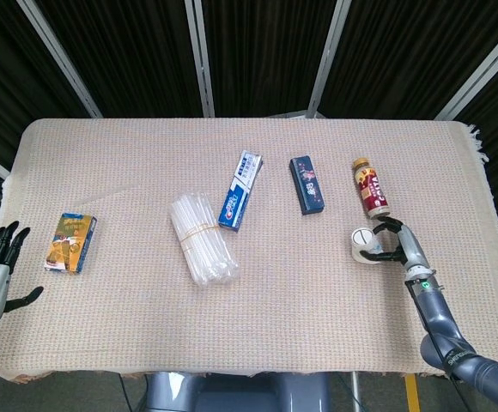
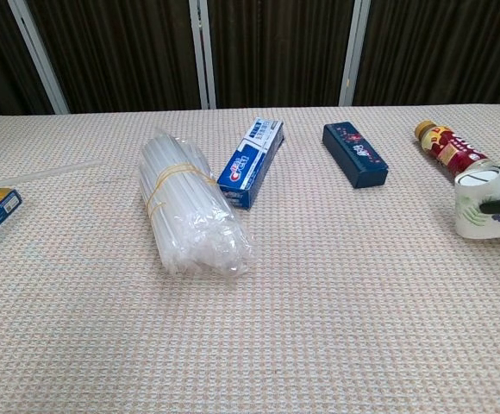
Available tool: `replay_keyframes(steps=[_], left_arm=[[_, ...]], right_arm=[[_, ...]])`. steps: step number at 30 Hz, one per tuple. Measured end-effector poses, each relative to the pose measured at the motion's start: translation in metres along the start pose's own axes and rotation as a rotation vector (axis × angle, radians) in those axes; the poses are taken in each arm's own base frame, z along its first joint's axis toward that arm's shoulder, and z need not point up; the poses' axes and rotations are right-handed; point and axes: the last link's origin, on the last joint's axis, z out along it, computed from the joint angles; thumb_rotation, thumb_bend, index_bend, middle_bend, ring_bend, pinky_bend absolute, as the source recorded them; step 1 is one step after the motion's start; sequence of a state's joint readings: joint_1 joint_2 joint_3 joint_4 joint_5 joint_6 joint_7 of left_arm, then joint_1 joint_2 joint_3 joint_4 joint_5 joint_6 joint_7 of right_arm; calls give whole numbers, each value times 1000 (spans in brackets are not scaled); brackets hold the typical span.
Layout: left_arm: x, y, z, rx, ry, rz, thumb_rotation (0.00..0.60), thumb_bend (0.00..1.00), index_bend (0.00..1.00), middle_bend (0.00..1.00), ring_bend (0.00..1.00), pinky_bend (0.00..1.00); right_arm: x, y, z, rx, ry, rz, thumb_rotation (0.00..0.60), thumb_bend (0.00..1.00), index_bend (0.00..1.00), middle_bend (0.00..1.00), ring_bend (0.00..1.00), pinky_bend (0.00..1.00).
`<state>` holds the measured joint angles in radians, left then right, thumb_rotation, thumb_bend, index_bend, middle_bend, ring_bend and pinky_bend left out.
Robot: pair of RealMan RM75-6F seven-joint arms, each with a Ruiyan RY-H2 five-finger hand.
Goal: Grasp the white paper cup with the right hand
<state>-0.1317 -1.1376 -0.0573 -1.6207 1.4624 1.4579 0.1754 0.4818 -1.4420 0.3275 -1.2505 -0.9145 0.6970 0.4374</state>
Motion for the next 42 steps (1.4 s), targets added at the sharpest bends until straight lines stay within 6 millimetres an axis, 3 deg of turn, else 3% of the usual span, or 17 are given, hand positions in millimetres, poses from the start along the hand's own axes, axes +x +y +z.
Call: replay_keyframes(steps=[10, 21, 26, 32, 37, 42], left_arm=[[0, 0, 1, -6, -1, 0, 600, 99, 0, 0, 0, 0], [0, 1, 1, -8, -2, 2, 600, 100, 0, 0, 0, 0], [0, 0, 1, -7, -2, 0, 600, 98, 0, 0, 0, 0], [0, 0, 1, -8, -2, 1, 600, 99, 0, 0, 0, 0], [0, 0, 1, -7, -1, 2, 600, 100, 0, 0, 0, 0], [0, 0, 1, -7, -1, 7, 600, 100, 0, 0, 0, 0]], right_arm=[[19, 16, -5, -93, 19, -55, 600, 21, 423, 46, 0, 0], [32, 16, -19, -136, -15, -93, 600, 17, 38, 0, 0, 0], [35, 6, -27, -88, -4, -124, 600, 1, 1, 0, 0, 0], [53, -16, -41, 66, 124, -276, 600, 0, 0, 0, 0, 0], [63, -37, -65, 257, 259, -462, 600, 0, 0, 0, 0, 0], [63, -42, -94, 402, 386, -699, 600, 0, 0, 0, 0, 0]])
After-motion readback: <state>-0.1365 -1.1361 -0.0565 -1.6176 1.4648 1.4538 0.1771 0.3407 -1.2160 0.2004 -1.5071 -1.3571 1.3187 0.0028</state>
